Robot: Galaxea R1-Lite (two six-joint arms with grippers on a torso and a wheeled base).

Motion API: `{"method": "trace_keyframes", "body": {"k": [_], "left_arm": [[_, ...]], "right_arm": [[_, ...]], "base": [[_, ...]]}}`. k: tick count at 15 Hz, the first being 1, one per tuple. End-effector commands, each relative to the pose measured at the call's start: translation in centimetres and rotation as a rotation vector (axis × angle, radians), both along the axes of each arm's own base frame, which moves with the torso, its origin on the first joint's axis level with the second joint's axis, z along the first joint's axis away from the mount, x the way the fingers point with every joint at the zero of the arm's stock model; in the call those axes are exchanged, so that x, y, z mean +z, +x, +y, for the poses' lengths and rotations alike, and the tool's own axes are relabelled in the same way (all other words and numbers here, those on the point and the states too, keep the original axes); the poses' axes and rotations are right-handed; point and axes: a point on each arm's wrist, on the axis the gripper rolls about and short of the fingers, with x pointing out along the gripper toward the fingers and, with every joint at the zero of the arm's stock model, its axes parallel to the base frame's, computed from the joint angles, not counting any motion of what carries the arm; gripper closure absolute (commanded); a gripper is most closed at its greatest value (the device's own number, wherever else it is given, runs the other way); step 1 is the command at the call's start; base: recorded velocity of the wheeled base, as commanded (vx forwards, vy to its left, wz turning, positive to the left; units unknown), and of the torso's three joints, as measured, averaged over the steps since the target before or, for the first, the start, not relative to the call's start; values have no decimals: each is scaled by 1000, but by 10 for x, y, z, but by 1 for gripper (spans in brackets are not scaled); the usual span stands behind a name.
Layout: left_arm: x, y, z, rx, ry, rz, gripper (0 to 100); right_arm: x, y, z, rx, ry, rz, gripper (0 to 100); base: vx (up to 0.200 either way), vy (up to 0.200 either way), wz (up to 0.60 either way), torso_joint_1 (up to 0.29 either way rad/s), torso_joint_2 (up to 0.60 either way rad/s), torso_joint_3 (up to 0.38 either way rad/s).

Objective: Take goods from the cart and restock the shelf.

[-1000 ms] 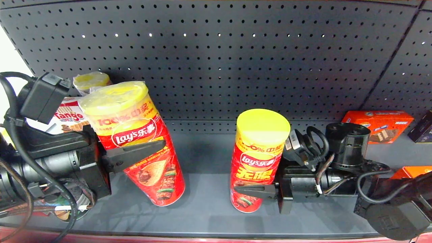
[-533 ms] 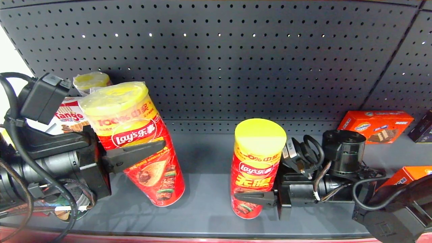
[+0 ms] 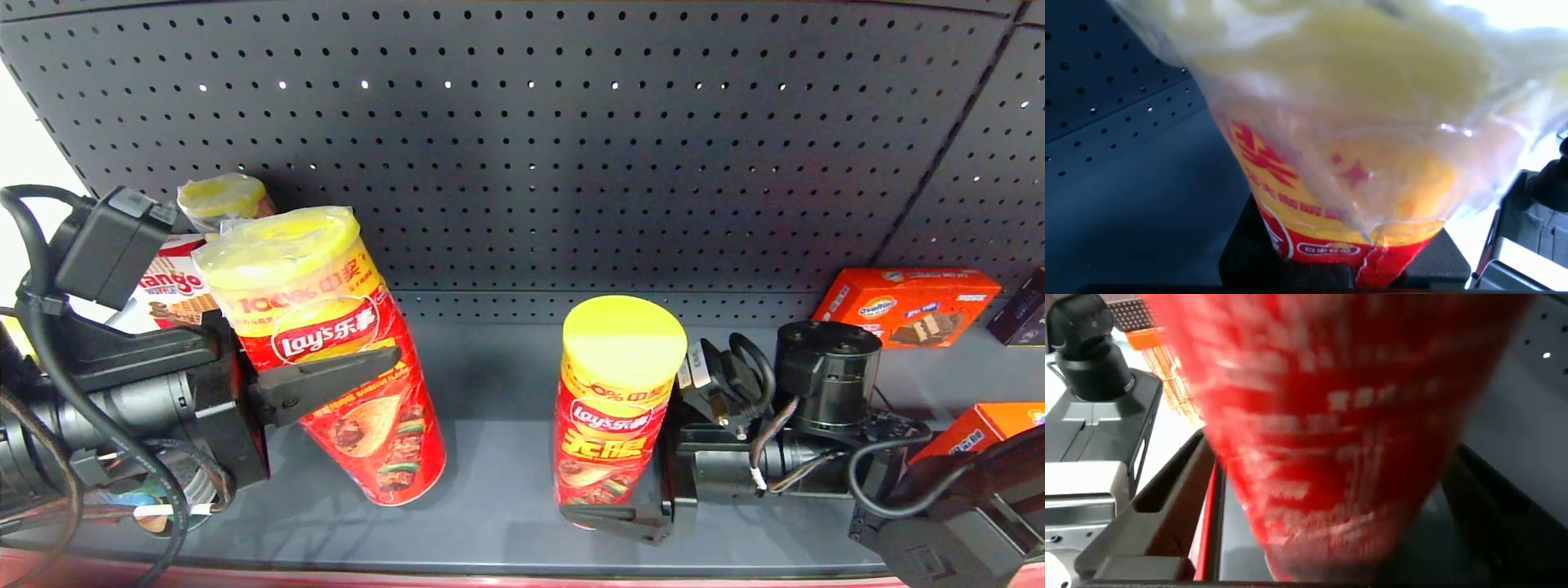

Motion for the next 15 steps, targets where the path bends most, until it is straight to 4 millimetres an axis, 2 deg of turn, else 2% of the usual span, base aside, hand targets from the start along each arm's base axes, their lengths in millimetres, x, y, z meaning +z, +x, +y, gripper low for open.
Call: {"method": "trace_keyframes", "body": {"k": [1, 5, 8, 10, 13, 15], "left_arm": [[0, 0, 0, -2, 0, 0, 100], [0, 0, -1, -3, -1, -2, 100], [3, 0, -1, -5, -2, -10, 100], [2, 0, -1, -6, -2, -9, 100], [1, 0, -1, -7, 0, -10, 100], [2, 0, -1, -5, 2, -14, 100]], "right_arm": [[13, -11, -15, -21, 21, -29, 0], [48, -34, -62, -125, 82, -120, 0], [68, -70, -103, -252, 146, -165, 0], [77, -110, -134, -489, 248, -162, 0], [75, -155, -158, -832, 299, -158, 0], [61, -192, -175, -1033, 261, -102, 0]], "base": [[0, 0, 0, 0, 0, 0], [0, 0, 0, 0, 0, 0], [0, 0, 0, 0, 0, 0], [0, 0, 0, 0, 0, 0], [0, 0, 0, 0, 0, 0], [0, 0, 0, 0, 0, 0]]}}
